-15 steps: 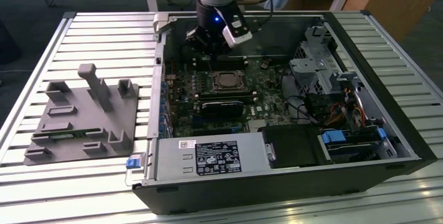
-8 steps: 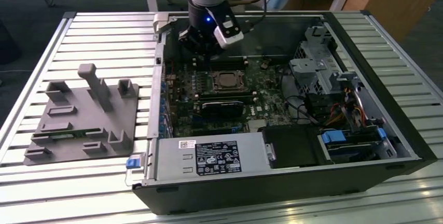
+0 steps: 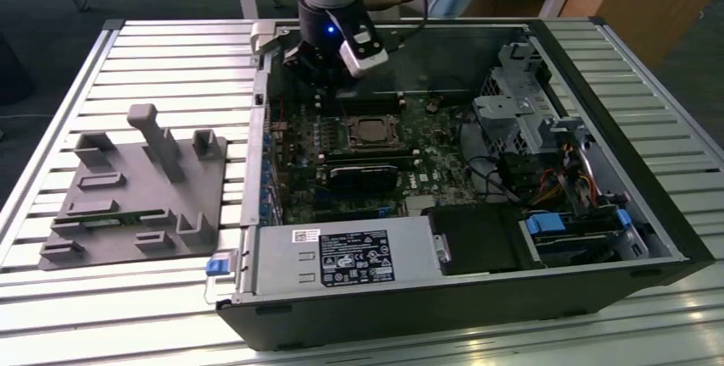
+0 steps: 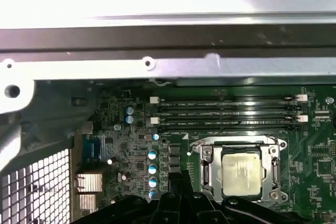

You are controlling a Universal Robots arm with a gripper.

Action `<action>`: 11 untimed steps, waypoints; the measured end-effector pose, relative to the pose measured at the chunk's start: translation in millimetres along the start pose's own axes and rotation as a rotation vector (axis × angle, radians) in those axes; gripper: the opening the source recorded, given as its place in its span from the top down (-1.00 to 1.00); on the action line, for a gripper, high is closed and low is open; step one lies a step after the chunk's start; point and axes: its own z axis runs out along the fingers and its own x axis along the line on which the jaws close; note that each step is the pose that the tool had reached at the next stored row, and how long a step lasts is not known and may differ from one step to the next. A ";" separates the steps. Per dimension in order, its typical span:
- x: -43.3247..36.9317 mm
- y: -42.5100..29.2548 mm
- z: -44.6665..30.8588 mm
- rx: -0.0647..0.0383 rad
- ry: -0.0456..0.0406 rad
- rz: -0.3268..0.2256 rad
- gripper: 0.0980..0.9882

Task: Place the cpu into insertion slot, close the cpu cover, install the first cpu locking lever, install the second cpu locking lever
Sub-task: 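Install the first cpu locking lever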

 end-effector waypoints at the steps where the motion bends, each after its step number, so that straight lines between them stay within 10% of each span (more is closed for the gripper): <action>1: 0.7 1.6 0.1 0.000 0.0000 0.000 0.98; 11: 4.6 17.3 0.7 0.000 -0.0013 -0.001 0.98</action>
